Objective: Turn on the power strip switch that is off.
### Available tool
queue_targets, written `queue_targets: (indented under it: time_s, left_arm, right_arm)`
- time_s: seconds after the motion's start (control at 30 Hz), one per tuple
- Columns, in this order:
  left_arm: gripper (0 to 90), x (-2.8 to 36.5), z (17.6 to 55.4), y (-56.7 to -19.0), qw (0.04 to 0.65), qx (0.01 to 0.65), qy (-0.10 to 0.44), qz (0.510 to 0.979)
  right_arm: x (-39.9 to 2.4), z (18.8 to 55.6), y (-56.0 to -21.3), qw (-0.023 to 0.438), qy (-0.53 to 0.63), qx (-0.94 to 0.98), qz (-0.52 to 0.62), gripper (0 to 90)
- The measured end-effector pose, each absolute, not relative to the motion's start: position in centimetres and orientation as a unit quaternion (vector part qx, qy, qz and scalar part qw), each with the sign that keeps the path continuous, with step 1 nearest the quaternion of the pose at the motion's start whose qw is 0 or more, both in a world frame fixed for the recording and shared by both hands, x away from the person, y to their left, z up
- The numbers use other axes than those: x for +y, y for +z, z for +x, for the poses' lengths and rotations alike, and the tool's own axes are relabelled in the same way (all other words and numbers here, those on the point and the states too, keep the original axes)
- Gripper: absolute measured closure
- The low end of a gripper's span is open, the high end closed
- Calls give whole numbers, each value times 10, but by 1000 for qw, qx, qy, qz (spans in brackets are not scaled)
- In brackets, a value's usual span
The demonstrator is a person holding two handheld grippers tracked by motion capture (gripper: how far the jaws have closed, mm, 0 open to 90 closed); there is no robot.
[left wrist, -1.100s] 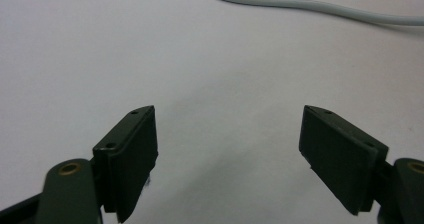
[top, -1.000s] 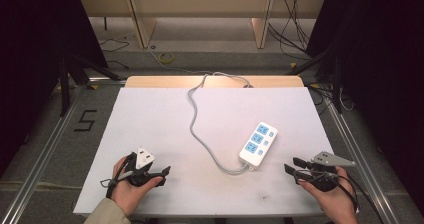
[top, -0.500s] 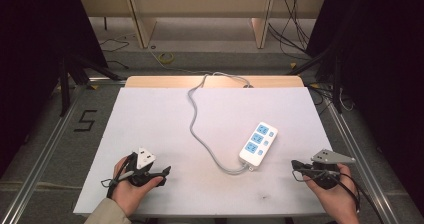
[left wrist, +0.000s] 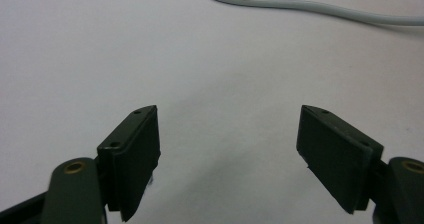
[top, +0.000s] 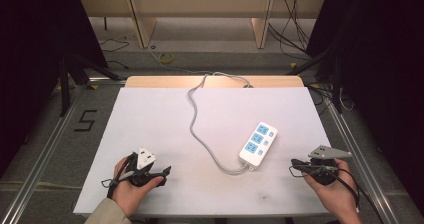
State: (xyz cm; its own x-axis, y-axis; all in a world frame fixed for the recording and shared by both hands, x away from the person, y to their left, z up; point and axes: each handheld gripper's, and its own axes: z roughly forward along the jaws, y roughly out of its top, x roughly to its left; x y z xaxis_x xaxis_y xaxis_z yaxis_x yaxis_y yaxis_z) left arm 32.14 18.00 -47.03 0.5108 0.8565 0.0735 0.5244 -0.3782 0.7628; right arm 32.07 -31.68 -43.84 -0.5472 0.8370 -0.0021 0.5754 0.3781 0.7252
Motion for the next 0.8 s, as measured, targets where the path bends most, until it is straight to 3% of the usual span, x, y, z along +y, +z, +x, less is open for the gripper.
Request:
queue_targets:
  time_s: [0.8]
  left_arm:
    - [257, 179, 321, -469, 352, 432, 238, 796]
  right_arm:
    - [-311, 337, -429, 165, 307, 819, 456, 900]
